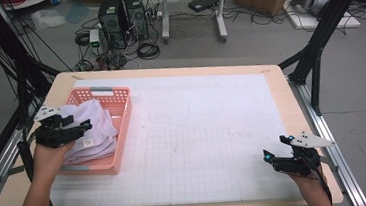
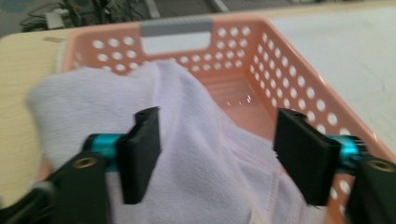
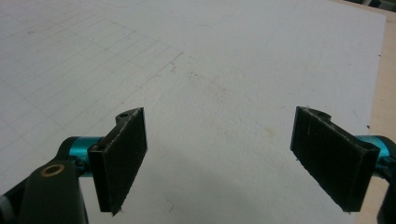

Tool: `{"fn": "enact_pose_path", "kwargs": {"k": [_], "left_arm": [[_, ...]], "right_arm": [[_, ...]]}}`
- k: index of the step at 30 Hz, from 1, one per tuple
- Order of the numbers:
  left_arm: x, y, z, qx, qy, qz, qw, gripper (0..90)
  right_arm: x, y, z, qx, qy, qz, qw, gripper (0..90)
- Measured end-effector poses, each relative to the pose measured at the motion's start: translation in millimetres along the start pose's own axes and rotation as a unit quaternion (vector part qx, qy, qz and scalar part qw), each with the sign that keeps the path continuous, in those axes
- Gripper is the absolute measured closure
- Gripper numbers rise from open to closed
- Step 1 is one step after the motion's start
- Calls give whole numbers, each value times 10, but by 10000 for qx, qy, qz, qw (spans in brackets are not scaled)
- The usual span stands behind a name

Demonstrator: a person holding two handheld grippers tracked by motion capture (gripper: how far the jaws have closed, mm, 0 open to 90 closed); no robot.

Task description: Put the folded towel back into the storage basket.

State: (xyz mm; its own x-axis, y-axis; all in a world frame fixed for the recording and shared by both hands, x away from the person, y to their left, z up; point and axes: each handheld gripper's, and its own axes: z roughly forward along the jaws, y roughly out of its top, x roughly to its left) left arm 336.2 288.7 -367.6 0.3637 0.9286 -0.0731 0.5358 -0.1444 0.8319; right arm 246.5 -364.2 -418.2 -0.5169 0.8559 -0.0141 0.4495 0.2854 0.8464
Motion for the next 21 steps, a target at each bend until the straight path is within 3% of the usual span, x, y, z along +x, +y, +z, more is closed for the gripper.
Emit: {"fn": "enact_pose_path", "kwargs": {"k": [2,5,9,12,18,21], "left_arm": [[-10,22,74,188,-83,-73,9998,421],[-14,30,196,539,46,-115,9985,423],[9,24,321,823,355,-371,9953,413],[21,7,406,1098,392,-421,9923,449],[-8,-44,560,1605,492,-239,9855,489],[-37,-53,605,1662,422,-99,9851,499]], "right_arm": [[-1,1,0,7,-1,3,10000,176],[0,4,-1,22,-4,-37,10000,177],[-8,3,-8,8,-4,-26,10000,177],[-5,5,-3,15,-5,-22,10000,177],[-3,7,4,22,3,-41,10000,177],[3,5,4,37,12,-14,10000,176]]}}
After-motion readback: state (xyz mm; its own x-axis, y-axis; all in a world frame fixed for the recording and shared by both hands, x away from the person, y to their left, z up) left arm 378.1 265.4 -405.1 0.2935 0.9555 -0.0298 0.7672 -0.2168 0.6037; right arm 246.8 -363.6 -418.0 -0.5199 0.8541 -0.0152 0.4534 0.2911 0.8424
